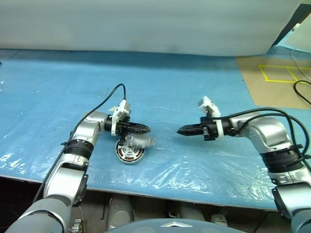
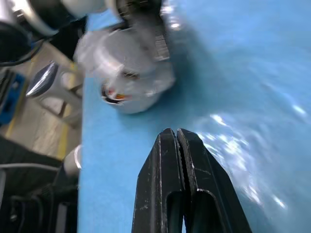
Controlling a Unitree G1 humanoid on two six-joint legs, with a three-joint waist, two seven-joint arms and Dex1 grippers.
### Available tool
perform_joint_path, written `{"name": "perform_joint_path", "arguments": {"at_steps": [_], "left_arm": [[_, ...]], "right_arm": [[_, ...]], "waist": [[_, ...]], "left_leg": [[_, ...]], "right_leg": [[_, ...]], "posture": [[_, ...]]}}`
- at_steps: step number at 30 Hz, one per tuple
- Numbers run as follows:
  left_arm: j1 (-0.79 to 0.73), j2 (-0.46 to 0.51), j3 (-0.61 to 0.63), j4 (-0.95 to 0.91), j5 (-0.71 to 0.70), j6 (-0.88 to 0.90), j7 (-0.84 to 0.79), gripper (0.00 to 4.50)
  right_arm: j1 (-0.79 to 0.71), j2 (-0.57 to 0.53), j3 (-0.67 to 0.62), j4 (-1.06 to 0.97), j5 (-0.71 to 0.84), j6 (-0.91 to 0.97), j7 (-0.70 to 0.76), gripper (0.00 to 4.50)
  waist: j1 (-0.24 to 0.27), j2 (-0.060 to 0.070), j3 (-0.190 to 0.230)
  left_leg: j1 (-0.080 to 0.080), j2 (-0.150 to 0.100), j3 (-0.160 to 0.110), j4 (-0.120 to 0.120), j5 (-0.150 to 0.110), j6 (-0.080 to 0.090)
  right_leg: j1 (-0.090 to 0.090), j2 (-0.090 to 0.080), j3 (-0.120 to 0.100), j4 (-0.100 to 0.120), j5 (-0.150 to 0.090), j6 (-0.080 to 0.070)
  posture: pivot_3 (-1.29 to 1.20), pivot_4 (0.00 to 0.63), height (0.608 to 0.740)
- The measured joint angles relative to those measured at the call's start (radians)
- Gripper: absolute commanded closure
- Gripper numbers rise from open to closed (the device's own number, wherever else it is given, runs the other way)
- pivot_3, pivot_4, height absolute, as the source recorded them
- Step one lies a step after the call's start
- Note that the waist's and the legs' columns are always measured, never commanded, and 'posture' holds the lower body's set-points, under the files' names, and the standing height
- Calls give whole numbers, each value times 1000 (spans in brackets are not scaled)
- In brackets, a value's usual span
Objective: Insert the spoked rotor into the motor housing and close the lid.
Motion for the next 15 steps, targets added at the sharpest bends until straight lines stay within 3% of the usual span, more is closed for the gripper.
{"name": "perform_joint_path", "arguments": {"at_steps": [6,10,12,15], "left_arm": [[20,76,-72,-92,-68,16,-4,4473],[87,177,-138,-212,-118,3,-4,4473],[131,209,-134,-268,-129,-1,-4,4473],[186,167,-26,-375,-209,61,96,4473]], "right_arm": [[63,20,-13,23,-10,-9,-76,4500],[72,41,2,-2,-23,-29,-110,4500],[82,50,19,-47,-24,-44,-113,4500],[73,104,29,-130,-1,-55,-117,4500]], "waist": [[-2,1,1],[-5,2,1],[-6,2,1],[-3,4,2]], "left_leg": [[0,0,1,1,0,0],[1,0,1,0,0,0],[1,0,2,-1,0,0],[1,0,2,1,0,0]], "right_leg": [[0,0,1,0,0,0],[-1,0,1,0,0,0],[-1,0,1,0,0,0],[-3,0,1,1,0,0]], "posture": [[0,150,740],[0,150,740],[0,150,740],[0,150,740]]}}
